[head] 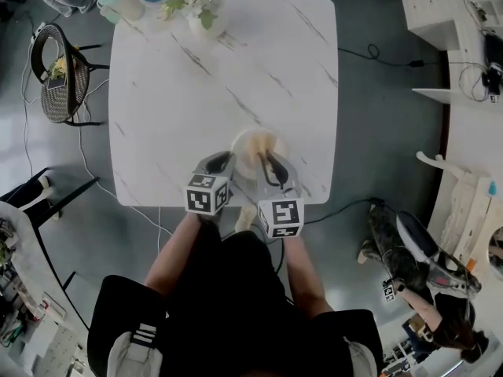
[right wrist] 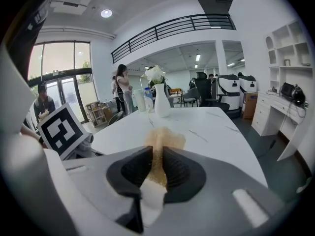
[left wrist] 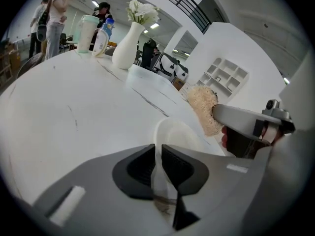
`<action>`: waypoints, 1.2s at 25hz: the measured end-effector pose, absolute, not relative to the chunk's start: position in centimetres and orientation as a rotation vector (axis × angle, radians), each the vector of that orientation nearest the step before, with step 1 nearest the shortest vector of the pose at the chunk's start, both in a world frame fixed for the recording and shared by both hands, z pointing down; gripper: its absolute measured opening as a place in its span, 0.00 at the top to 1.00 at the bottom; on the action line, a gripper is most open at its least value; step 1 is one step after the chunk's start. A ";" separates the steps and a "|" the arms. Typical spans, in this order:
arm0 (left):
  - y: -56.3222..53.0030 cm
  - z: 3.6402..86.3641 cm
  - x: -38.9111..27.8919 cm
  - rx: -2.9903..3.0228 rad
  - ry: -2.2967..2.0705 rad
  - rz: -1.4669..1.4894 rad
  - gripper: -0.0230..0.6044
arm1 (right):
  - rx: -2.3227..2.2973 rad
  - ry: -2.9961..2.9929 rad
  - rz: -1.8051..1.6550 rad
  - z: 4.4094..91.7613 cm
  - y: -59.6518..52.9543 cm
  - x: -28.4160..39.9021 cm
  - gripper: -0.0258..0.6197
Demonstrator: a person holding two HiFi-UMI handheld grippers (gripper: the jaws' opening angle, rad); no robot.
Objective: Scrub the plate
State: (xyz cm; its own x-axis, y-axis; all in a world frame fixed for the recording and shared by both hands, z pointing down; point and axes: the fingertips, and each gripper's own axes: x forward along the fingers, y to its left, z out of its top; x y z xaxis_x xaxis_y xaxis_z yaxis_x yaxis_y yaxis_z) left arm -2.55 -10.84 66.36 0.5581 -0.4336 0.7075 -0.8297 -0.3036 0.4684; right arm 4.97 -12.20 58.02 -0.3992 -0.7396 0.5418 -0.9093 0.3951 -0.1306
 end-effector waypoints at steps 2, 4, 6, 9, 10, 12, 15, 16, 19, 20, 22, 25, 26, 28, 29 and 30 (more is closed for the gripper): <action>-11.0 66.3 -2.6 1.933 -1.025 0.570 0.89 | 1.377 -2.269 0.567 58.2 -12.6 3.9 0.86; -11.1 66.2 -2.6 1.934 -1.029 0.559 0.89 | 1.332 -2.272 0.563 58.8 -12.9 3.0 0.86; -11.1 66.1 -2.5 1.935 -1.030 0.552 0.89 | 1.298 -2.269 0.571 59.4 -13.1 2.3 0.86; -11.3 66.1 -2.6 1.936 -1.029 0.551 0.90 | 1.259 -2.253 0.594 60.6 -13.3 1.7 0.86; -11.3 66.2 -2.6 1.936 -1.029 0.552 0.90 | 1.247 -2.246 0.606 61.0 -13.2 1.5 0.86; -11.3 66.2 -2.6 1.934 -1.031 0.554 0.90 | 1.226 -2.230 0.628 61.8 -13.1 1.2 0.86; -11.3 66.2 -2.6 1.934 -1.034 0.552 0.91 | 1.210 -2.210 0.650 62.7 -12.6 1.2 0.86; -11.3 66.1 -2.6 1.936 -1.035 0.549 0.91 | 1.209 -2.205 0.654 62.8 -12.6 1.3 0.86; -11.4 66.1 -2.6 1.940 -1.033 0.544 0.92 | 1.218 -2.190 0.661 63.2 -12.5 1.6 0.86; -11.4 66.1 -2.6 1.941 -1.033 0.543 0.92 | 1.224 -2.185 0.662 63.3 -12.5 1.8 0.86; -11.4 66.2 -2.6 1.940 -1.035 0.542 0.92 | 1.240 -2.175 0.665 63.5 -12.5 2.3 0.86; -11.4 66.2 -2.7 1.935 -1.037 0.540 0.92 | 1.274 -2.155 0.677 63.6 -12.4 3.4 0.86; -11.5 66.2 -2.7 1.933 -1.037 0.538 0.92 | 1.285 -2.146 0.682 63.6 -12.4 3.7 0.86; -11.5 66.2 -2.8 1.928 -1.037 0.536 0.92 | 1.304 -2.127 0.692 63.8 -12.3 4.5 0.86; -11.5 66.2 -2.9 1.927 -1.038 0.535 0.92 | 1.313 -2.116 0.695 63.9 -12.2 4.8 0.86; -11.6 66.2 -2.9 1.926 -1.040 0.534 0.92 | 1.321 -2.104 0.698 64.1 -12.1 5.2 0.86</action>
